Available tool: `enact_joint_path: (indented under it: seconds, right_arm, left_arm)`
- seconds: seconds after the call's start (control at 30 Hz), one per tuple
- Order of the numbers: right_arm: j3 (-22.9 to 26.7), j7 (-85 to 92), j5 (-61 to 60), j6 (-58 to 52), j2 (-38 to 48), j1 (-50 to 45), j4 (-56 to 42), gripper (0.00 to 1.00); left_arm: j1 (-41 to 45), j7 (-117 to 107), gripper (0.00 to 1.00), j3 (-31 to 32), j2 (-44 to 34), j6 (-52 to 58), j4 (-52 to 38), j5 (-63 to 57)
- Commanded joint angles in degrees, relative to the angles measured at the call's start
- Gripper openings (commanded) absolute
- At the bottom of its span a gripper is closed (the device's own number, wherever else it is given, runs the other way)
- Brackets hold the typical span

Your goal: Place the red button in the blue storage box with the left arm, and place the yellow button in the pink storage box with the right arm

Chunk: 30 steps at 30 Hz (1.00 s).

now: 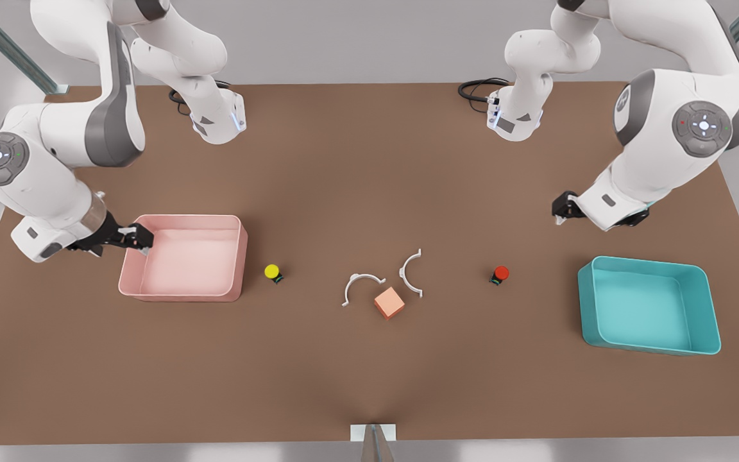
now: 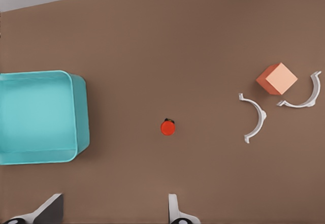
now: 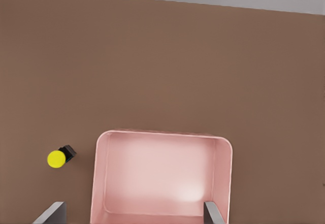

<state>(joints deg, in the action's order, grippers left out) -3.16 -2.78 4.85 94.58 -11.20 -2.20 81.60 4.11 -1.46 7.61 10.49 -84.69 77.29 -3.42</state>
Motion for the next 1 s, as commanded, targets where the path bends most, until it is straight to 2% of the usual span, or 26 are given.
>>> enact_joint_path:
  seconds: [0.0,0.07,0.13,0.17,0.2,0.27,0.3,0.4,0.5,0.53,0.57,0.63,0.8,0.9,0.97]
  right_arm:
    - [0.00,-3.38,0.16,1.40,0.04,0.09,-0.03,1.00]
    - [0.00,-3.38,0.25,1.40,-0.14,0.09,-0.03,1.00]
    - [0.00,-3.38,0.33,1.40,-0.14,-0.09,-0.12,1.00]
    - [0.00,-3.55,0.25,1.49,-0.14,0.09,-0.12,1.00]
    - [-0.09,-2.86,0.42,1.49,-0.92,0.00,-0.12,1.00]
    - [-0.35,-3.55,0.07,8.07,-5.93,-5.18,-0.30,1.00]
    - [-0.35,-3.55,0.16,10.36,-7.34,-8.35,-0.21,1.00]
    - [-0.35,-3.90,-2.56,15.89,-14.28,-10.20,0.41,1.00]
    - [-0.35,-3.73,-2.92,20.12,-20.97,-15.29,0.93,1.00]
    - [-1.06,-3.64,-2.83,20.82,-20.00,-15.56,4.26,1.00]
    - [-3.25,-3.20,-2.74,24.59,-17.20,-15.21,11.36,1.00]
    - [-6.42,-3.03,-2.13,41.12,-12.36,-13.54,29.40,1.00]
    - [-6.51,2.24,-1.95,47.98,-15.78,-12.75,30.99,1.00]
    - [-6.60,3.21,-1.95,48.33,-20.44,-12.75,26.60,1.00]
    - [-6.07,4.01,-2.04,48.33,-20.44,-12.75,26.95,1.00]
  left_arm:
    - [0.45,-1.61,1.00,0.12,0.50,0.58,-0.03,-0.10]
    - [8.18,-1.79,1.00,0.21,5.85,0.76,0.23,-0.45]
    - [9.42,3.45,1.00,0.21,10.96,-8.89,3.28,-0.19]
    - [9.25,11.55,1.00,0.12,10.87,-18.55,10.14,-0.01]
    - [9.07,13.59,1.00,0.12,10.78,-23.05,13.14,0.16]
    - [8.10,18.07,1.00,0.03,10.34,-34.57,20.97,0.52]
    - [7.31,21.15,1.00,-0.05,10.34,-38.62,23.52,0.52]
    - [7.22,22.55,1.00,-0.05,9.99,-49.69,30.72,0.69]
    - [6.17,23.79,1.00,-0.32,10.25,-50.84,32.31,0.52]
    - [6.08,23.79,1.00,-0.32,10.52,-50.84,32.57,0.52]
    - [5.99,23.79,1.00,-0.67,11.04,-50.93,32.57,0.43]
    - [4.68,23.79,1.00,-1.11,12.36,-50.93,32.75,0.25]
    - [3.88,23.79,1.00,-1.11,15.00,-50.84,35.82,0.25]
    - [3.53,23.79,1.00,-1.20,17.72,-51.54,35.65,0.25]
    - [3.09,23.79,1.00,-1.29,19.30,-52.86,35.56,0.25]
